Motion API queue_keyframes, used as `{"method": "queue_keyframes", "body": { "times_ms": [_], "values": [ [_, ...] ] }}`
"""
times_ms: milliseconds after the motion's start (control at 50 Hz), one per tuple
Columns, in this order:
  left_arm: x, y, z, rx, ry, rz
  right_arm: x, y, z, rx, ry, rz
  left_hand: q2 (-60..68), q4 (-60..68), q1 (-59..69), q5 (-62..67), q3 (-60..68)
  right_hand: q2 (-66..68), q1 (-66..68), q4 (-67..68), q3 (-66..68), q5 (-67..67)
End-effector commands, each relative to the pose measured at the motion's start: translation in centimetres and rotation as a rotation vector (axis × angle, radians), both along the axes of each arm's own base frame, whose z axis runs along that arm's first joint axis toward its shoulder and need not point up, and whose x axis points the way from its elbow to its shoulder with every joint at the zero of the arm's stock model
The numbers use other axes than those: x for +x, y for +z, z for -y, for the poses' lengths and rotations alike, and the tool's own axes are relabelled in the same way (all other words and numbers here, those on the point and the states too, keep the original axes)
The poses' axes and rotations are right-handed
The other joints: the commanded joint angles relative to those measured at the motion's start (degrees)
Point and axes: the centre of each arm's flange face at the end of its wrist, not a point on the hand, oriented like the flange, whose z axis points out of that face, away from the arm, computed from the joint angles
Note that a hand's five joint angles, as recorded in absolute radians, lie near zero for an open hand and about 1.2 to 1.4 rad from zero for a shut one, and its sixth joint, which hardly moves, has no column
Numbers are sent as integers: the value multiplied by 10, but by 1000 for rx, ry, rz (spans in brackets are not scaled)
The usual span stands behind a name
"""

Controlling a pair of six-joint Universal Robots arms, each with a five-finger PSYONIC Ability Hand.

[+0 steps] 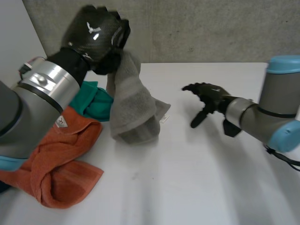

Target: Fold the laundry.

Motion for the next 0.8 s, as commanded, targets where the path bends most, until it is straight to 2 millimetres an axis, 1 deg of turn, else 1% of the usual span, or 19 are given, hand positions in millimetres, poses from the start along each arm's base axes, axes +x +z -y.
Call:
{"method": "queue_keyframes", "body": {
  "times_ms": [20,80,100,200,220,260,280,300,400,420,480,500,560,580,640,660,720,740,800],
  "values": [
    [10,38,-26,-19,-22,-127,73,-30,-7,55,190,94,113,111,133,145,116,-21,-30,-21,-20,-29],
    [10,45,-32,-17,-40,-155,97,-41,-21,84,236,123,113,111,133,145,116,-21,-30,-21,-20,-29],
    [9,47,-37,-14,-50,-167,111,-47,-31,98,264,141,113,111,133,145,116,-21,-30,-21,-20,-29],
    [7,49,-40,-5,-55,-185,140,-55,-46,103,280,220,113,111,133,145,116,-21,-30,-21,-20,-29],
    [7,49,-40,-4,-54,-186,144,-55,-44,95,253,260,113,111,133,145,116,39,30,39,40,31],
    [7,47,-40,2,-41,-191,147,-53,-41,88,221,304,113,111,133,145,116,302,293,303,304,294],
    [8,46,-38,4,-24,-197,146,-49,-36,81,190,337,113,111,133,145,116,622,613,622,623,614],
    [9,47,-37,6,-16,-200,144,-47,-33,75,171,351,113,111,133,145,116,679,670,679,680,671],
    [21,43,-25,19,80,-232,110,-14,-5,-32,26,330,113,111,133,145,116,679,670,679,680,671],
    [28,42,-18,19,128,-256,93,3,4,-100,-16,291,113,111,133,145,116,679,670,679,680,671],
    [40,39,-4,26,209,-303,68,37,12,-226,-57,231,113,111,133,145,116,679,670,679,680,671],
    [47,35,3,40,253,-333,51,60,15,-310,-72,184,113,111,133,145,116,679,670,679,680,671],
    [56,26,11,78,298,-379,31,89,13,-415,-79,116,113,111,133,145,116,679,670,679,680,671],
    [58,11,16,133,308,-382,22,103,8,-467,-69,73,113,111,133,145,116,679,670,679,680,671],
    [52,-19,24,234,289,-365,15,113,-2,-515,-32,6,113,111,133,145,116,679,670,679,680,671],
    [45,-41,25,303,256,-338,11,113,-8,-523,-11,-49,113,111,133,145,116,679,670,679,680,671],
    [34,-77,28,407,210,-291,8,102,-18,-501,30,-142,113,111,133,145,116,679,670,679,680,671],
    [28,-100,31,468,200,-262,7,90,-23,-476,53,-209,113,111,133,145,116,679,670,679,680,671],
    [24,-130,34,541,214,-225,5,67,-32,-434,92,-309,113,111,133,145,116,679,670,679,680,671]
  ]
}}
